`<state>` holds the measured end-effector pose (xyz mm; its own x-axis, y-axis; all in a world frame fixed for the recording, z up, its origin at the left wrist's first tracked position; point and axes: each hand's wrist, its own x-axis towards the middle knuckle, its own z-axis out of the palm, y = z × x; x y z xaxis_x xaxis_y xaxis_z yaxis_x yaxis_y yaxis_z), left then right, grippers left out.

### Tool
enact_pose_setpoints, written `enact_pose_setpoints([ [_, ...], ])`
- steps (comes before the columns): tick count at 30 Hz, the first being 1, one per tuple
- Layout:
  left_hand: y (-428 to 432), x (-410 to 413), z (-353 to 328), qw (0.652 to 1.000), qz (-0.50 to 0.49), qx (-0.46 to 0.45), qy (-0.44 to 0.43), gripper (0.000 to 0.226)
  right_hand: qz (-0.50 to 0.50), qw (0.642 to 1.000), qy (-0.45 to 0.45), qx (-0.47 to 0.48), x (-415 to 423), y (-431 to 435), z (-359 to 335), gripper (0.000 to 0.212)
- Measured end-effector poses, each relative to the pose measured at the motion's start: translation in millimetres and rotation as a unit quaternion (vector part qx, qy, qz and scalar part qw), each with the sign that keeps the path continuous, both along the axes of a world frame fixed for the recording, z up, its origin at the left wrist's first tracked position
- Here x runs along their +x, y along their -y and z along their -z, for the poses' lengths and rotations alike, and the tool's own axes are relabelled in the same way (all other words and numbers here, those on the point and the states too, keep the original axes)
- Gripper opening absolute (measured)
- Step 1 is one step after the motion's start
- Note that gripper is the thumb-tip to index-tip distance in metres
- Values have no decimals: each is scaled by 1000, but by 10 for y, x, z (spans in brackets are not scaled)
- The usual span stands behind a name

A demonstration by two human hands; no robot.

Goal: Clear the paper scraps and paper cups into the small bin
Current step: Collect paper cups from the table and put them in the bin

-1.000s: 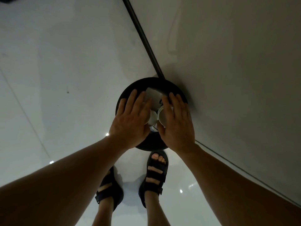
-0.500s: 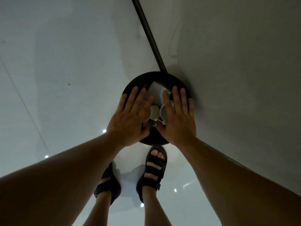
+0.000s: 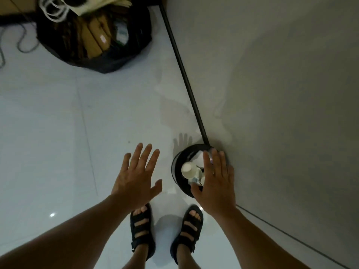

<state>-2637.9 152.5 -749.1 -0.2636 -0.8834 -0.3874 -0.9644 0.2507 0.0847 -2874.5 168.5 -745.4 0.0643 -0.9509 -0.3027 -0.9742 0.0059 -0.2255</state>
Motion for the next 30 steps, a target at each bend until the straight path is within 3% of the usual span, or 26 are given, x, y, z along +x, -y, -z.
enact_pose_setpoints([
  [8,-614,638,-1623,985,-170,31,3,83,-64,998,16,5,959,-97,-1579,95],
  [16,-1261,990,-2960,952,-302,-45,15,83,-226,973,-3,-55,1649,-227,-2906,90],
  [25,-2347,973,-3734,862,-494,-109,42,84,-359,931,29,-62,1776,-639,-3508,86],
  [30,-3141,822,-3969,800,-583,-126,67,83,-452,888,37,-70,2030,-1056,-3739,86],
])
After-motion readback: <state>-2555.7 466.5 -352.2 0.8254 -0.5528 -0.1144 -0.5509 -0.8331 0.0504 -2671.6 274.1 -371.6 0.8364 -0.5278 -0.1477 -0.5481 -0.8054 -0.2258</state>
